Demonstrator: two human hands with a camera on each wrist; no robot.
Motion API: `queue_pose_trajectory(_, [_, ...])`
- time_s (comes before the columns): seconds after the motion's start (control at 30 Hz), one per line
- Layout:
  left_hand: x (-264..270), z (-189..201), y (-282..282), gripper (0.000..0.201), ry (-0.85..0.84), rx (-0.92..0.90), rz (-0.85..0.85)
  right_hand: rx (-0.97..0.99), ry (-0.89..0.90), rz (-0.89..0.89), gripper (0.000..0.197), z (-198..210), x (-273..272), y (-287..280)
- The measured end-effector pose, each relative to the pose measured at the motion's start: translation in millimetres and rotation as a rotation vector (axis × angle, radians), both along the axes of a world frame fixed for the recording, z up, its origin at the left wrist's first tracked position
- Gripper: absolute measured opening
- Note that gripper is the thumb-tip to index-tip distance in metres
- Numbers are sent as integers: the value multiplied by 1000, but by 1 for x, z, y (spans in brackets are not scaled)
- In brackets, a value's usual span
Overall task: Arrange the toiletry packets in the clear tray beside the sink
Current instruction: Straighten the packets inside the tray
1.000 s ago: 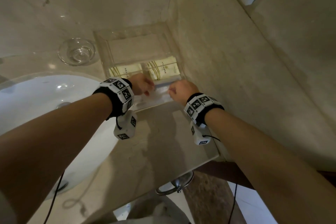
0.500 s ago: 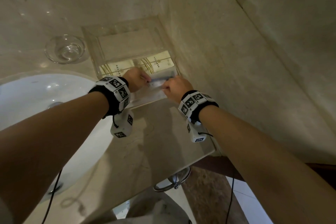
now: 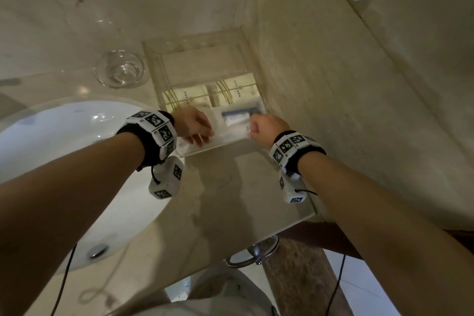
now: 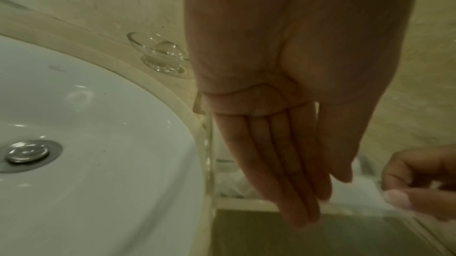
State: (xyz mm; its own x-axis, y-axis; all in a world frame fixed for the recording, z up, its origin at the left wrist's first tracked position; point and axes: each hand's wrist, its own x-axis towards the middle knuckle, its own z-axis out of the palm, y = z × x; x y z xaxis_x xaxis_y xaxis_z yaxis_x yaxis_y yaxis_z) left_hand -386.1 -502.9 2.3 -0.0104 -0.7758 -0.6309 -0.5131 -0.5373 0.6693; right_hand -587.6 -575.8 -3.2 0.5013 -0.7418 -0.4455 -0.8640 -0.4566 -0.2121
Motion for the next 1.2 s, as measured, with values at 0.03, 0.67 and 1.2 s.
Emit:
queue_pose_trajectory(0.03, [1,0,5,11,28,48,-30,-6,-6,-13,15,-1,1,1])
queue_pose_trajectory(0.67, [3,-9,17,14,-36,-123,175,-251,-162,7,24,2,-6,15])
queue_pose_trajectory(1.2, [19,3,25,18,-176,-225,280,-209,-127,50,41,-1,14,10])
